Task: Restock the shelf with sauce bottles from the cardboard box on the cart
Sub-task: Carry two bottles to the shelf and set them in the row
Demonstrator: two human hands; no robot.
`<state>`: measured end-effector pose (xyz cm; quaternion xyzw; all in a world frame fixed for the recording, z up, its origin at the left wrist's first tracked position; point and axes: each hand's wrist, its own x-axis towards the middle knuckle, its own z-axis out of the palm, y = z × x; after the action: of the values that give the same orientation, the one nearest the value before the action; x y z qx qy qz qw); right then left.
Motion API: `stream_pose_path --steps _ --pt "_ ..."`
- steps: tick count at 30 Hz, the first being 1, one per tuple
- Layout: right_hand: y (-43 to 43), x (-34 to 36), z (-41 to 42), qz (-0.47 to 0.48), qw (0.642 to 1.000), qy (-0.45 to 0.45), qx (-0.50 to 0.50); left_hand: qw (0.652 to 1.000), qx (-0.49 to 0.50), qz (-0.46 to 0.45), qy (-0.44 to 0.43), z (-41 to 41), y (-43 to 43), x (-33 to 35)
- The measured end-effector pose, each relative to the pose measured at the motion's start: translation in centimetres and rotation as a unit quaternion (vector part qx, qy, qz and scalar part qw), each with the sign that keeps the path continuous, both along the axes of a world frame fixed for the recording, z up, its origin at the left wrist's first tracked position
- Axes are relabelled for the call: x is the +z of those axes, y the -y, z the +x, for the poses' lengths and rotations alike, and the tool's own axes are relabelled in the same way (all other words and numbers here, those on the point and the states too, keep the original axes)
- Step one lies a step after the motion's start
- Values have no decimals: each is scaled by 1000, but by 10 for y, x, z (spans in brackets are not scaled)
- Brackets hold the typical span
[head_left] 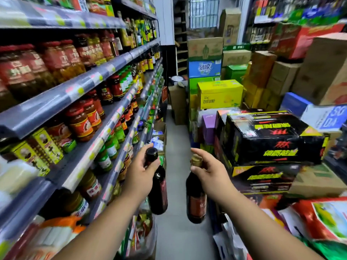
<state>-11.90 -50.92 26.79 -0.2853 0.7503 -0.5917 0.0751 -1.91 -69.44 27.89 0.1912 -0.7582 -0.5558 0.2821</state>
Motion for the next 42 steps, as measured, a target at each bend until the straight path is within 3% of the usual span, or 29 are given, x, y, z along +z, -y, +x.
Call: stream_pose_path --steps 7,18,36,42 --pt "80 14 -159 26 998 -52 31 1000 15 -12 -5 -145 68 2" --pt "219 72 -415 -2 997 -38 62 998 53 -33 -11 -391 182 50" --pt "397 71 -776 -49 998 -22 -43 997 -15 -67 -45 -789 397 51" --pt "458 78 -887 -5 999 -39 23 996 12 -61 -67 -894 459 53"
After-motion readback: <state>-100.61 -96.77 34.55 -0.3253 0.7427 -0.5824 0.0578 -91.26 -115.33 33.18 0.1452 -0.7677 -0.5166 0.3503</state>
